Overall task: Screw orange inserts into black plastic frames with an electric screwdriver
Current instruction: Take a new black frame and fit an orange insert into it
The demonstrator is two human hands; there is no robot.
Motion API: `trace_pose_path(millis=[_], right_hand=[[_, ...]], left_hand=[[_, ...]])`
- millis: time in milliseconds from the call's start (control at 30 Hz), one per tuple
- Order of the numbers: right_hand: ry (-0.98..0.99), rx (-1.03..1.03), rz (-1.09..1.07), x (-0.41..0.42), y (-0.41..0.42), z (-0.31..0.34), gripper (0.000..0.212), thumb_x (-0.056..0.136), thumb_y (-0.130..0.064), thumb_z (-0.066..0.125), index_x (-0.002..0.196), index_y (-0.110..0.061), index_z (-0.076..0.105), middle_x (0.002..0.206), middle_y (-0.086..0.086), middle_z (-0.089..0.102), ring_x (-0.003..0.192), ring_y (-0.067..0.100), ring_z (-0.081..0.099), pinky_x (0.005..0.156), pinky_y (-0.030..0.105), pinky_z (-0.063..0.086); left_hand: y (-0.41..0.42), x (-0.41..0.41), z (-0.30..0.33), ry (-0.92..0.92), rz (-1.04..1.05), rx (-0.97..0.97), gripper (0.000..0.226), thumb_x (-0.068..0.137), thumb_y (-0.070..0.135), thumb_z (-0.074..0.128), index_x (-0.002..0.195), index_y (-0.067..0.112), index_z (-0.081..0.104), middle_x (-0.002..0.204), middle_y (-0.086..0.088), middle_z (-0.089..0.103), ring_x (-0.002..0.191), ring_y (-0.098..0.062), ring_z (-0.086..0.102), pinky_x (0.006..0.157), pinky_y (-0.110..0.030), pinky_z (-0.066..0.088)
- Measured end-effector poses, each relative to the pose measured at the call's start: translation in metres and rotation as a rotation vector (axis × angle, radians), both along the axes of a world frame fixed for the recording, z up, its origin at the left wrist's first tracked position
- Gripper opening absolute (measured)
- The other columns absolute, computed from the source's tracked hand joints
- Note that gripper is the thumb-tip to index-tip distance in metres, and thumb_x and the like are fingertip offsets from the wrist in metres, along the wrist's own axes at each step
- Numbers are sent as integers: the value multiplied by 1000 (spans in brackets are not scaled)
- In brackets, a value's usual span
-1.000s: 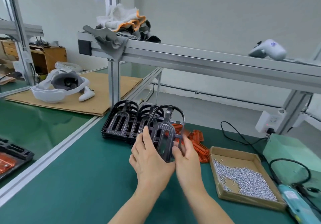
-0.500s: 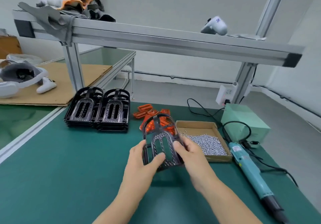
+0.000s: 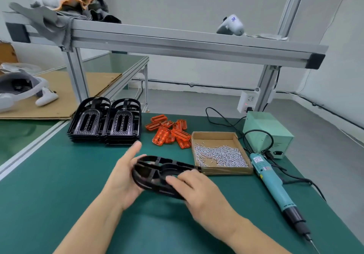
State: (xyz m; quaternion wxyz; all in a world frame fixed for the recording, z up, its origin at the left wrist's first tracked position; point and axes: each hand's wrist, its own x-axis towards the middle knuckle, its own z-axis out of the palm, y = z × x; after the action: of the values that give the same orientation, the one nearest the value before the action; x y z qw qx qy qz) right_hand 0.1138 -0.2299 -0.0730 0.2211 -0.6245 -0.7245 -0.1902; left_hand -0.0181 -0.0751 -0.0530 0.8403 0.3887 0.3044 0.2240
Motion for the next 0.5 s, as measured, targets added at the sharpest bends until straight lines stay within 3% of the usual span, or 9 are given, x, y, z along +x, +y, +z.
trace_pose_path(millis=[67,167,233,333,400,500], right_hand=[[-114,-1,22,-1,-4,-10,45,81,0,47,122,-7,65,95,6,63,75,22,57,65,29,48],[-159,-44,49,-1,-8,-20,40,81,-17,70,120,-9,66,95,3,64,76,20,60,65,28,50],[-144,-93,69,0,-11,-23,52,74,-32,81,118,-9,66,95,3,65,78,20,61,69,29,52],[-136,-135,83,2,-12,-23,52,74,-42,80,115,-11,69,93,2,66,78,19,62,70,27,52],[-138,-183,88,3,-10,-21,46,81,-47,69,113,-14,69,91,0,65,78,17,60,68,26,50],[-3,-235,109,8,-2,-12,44,94,-50,48,114,-16,67,96,0,64,85,17,58,73,30,47]], left_hand=[[1,0,-8,144,44,132,32,74,21,69,99,1,63,93,-19,65,69,-29,62,74,-38,49],[-4,-1,-21,325,93,365,37,75,-6,69,110,5,63,90,-13,71,74,-26,66,73,-35,53],[-6,-2,-28,375,85,488,35,74,-1,74,105,11,66,91,-8,73,76,-21,69,67,-30,55],[-6,-3,-35,543,105,794,36,71,22,81,103,21,66,97,4,71,88,-12,67,81,-29,51],[-8,-3,-37,654,131,963,38,73,31,79,108,26,64,100,11,68,91,-7,63,83,-27,46],[-12,-5,-40,665,154,1006,41,75,35,75,114,26,64,104,13,66,96,-9,61,89,-29,46]])
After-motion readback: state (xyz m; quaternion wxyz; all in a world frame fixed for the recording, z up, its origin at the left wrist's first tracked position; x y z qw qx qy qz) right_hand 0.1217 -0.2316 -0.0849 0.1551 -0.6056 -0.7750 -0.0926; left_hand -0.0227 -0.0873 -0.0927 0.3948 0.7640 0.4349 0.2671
